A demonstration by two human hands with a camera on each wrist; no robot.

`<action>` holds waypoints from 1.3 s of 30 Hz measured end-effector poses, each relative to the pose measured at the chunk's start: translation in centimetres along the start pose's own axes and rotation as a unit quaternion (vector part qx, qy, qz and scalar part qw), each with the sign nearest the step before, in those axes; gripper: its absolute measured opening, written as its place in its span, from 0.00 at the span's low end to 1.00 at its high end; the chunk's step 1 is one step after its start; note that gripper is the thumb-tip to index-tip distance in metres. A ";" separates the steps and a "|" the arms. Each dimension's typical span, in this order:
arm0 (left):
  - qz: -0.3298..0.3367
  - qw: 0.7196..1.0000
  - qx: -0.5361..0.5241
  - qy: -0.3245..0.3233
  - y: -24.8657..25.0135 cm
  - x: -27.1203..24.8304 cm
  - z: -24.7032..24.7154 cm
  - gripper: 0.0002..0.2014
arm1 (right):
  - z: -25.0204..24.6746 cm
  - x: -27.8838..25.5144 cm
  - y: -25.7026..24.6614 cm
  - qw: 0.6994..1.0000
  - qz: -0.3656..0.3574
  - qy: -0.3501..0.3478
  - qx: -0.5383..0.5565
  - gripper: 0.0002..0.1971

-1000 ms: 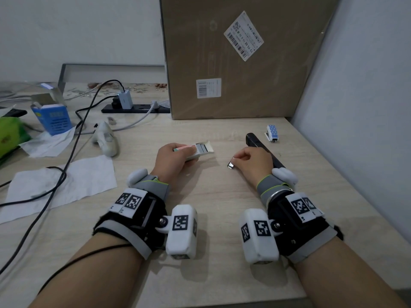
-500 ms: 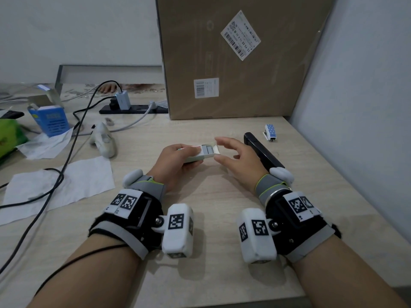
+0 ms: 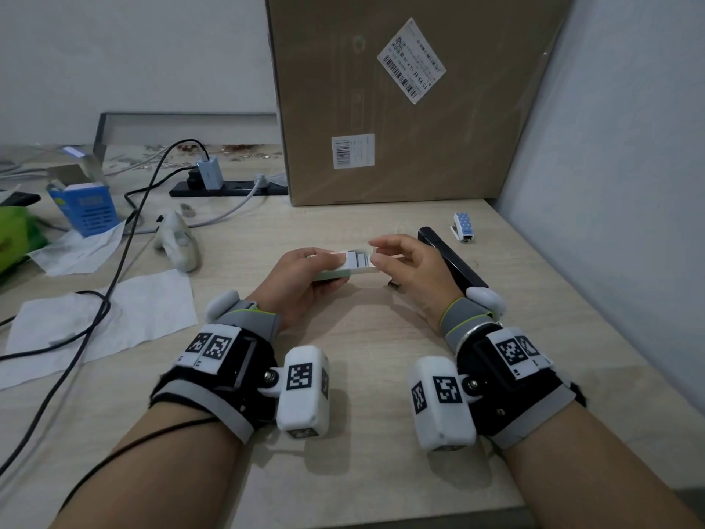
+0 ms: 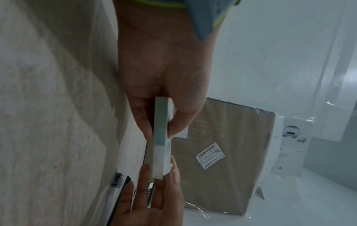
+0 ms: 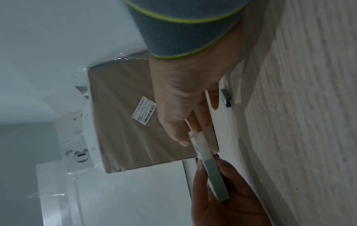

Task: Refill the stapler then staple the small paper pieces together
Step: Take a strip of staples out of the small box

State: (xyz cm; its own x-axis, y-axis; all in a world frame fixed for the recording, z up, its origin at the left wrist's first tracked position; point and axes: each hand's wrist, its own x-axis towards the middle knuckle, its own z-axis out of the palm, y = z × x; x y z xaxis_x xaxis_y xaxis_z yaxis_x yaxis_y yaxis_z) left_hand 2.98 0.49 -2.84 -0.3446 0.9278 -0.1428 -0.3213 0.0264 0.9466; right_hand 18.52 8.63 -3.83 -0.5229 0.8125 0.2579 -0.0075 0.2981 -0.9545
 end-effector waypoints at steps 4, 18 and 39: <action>0.008 1.000 0.015 0.003 -0.1 -0.1 0.1 0.08 | 0.1 0.2 0.4 0.999 0.027 0.028 -0.004 0.10; -0.014 0.999 -0.035 0.003 0.0 0.0 0.0 0.10 | 0.2 0.1 0.4 0.999 0.009 -0.005 -0.049 0.14; -0.041 0.999 -0.024 -0.024 0.2 -0.1 -0.2 0.07 | 0.1 -0.2 0.0 0.999 -0.017 0.027 -0.039 0.07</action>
State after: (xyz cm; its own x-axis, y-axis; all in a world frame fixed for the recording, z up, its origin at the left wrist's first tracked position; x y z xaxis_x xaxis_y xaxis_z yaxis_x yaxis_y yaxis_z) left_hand 2.77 0.32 -2.69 -0.2736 0.9397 -0.2054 -0.3894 0.0870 0.9169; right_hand 18.55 8.41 -3.90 -0.4775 0.8263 0.2988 0.0429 0.3616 -0.9313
